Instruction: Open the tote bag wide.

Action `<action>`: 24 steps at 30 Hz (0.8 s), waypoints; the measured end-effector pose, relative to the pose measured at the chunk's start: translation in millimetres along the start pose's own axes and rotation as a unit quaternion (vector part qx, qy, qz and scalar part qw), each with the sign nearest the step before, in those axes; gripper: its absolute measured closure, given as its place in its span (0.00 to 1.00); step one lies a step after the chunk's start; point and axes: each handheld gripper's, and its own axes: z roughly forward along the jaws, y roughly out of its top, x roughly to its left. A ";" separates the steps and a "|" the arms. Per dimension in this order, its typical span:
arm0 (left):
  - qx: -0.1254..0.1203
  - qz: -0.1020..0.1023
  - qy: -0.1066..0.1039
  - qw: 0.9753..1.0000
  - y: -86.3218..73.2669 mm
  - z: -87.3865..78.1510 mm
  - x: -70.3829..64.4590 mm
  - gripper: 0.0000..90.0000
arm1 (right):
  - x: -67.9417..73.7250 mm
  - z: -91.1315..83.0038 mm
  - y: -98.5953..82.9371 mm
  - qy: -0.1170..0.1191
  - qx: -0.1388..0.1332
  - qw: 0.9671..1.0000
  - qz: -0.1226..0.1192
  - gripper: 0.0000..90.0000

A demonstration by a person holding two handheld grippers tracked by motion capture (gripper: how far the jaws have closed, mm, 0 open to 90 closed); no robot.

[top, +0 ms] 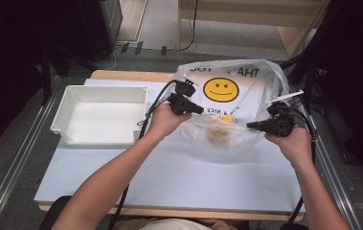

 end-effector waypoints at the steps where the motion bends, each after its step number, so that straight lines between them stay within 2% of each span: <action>1: -0.002 -0.003 -0.001 1.000 -1.9 1.1 -0.1 1.00 | -0.3 1.2 -1.5 0.001 -0.001 1.000 0.001 1.00; 7: 0.000 0.000 -0.004 1.000 -15.4 6.4 1.4 1.00 | -2.2 6.5 -9.3 0.000 -0.001 1.000 0.008 1.00; 13: -0.014 0.004 -0.004 1.000 -25.2 10.4 6.8 1.00 | -8.4 15.2 -16.2 -0.003 -0.009 1.000 0.018 1.00; 18: -0.025 0.007 -0.003 1.000 -28.4 12.4 14.2 1.00 | -16.5 20.7 -20.2 -0.007 -0.032 0.999 0.024 1.00; 20: -0.032 0.011 -0.009 0.999 -28.8 12.9 16.7 1.00 | -19.9 21.4 -21.2 -0.008 -0.039 0.999 0.028 1.00; 22: -0.039 0.021 0.000 0.999 -29.2 12.7 18.4 1.00 | -23.1 21.6 -22.1 -0.011 -0.047 0.998 0.034 1.00; 24: -0.038 0.016 0.000 0.999 -29.5 13.6 22.1 1.00 | -27.2 21.4 -23.8 -0.010 -0.054 0.998 0.043 1.00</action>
